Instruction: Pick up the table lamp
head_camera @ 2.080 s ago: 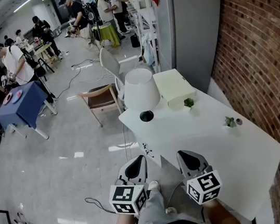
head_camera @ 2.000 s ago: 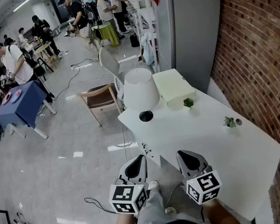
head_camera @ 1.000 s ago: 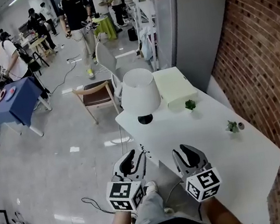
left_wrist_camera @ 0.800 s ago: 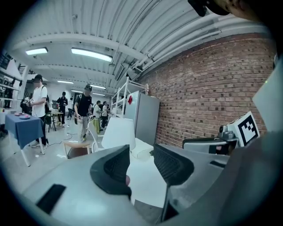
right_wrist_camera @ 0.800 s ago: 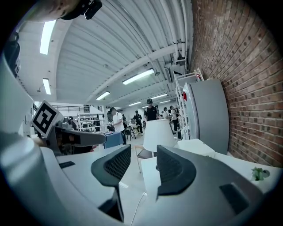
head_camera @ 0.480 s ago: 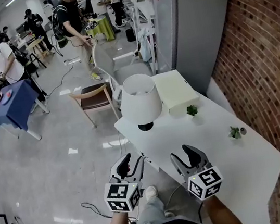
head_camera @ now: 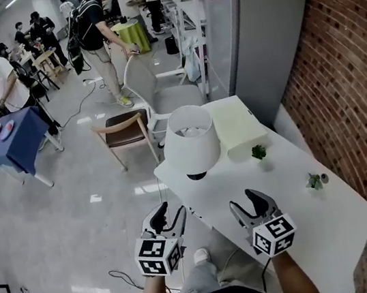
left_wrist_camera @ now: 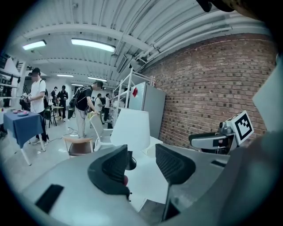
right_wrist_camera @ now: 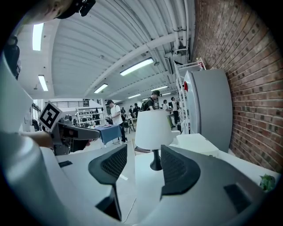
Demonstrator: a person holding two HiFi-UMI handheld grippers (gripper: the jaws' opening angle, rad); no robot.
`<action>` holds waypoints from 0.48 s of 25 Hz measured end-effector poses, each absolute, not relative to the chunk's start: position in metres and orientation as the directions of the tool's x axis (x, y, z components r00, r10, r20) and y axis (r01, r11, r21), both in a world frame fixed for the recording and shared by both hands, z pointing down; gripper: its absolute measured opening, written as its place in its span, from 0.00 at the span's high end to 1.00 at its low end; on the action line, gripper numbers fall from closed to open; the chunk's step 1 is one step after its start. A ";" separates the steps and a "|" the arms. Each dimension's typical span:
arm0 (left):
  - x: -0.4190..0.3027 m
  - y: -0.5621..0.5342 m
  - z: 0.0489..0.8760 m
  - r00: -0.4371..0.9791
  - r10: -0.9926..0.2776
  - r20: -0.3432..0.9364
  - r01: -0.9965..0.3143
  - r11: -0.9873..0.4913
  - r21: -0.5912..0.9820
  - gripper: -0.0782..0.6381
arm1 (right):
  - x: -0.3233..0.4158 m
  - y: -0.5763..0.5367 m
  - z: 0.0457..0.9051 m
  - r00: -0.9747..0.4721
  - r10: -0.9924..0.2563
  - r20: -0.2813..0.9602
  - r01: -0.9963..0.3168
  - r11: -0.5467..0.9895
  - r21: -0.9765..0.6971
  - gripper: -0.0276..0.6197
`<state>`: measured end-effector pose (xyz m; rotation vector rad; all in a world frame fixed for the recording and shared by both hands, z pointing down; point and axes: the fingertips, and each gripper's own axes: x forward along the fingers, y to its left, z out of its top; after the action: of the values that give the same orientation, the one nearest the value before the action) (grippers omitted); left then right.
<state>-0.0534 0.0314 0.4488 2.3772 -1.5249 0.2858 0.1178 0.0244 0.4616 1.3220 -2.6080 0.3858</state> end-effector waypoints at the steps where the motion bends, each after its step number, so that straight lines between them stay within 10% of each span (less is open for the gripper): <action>1: -0.056 0.028 0.450 0.422 -0.844 0.330 -0.907 -0.396 0.145 0.64 | 0.115 0.021 0.463 -0.587 -0.756 0.291 -0.808 0.572 -0.143 0.63; 12: -0.077 -0.012 0.468 0.455 -0.815 0.358 -0.891 -0.413 0.190 0.62 | 0.103 -0.016 0.487 -0.564 -0.738 0.371 -0.818 0.559 -0.133 0.59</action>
<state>-0.0770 -0.0123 0.4675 2.3589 -1.4462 0.2977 0.1028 -0.0158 0.4867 1.2906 -2.5230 0.4241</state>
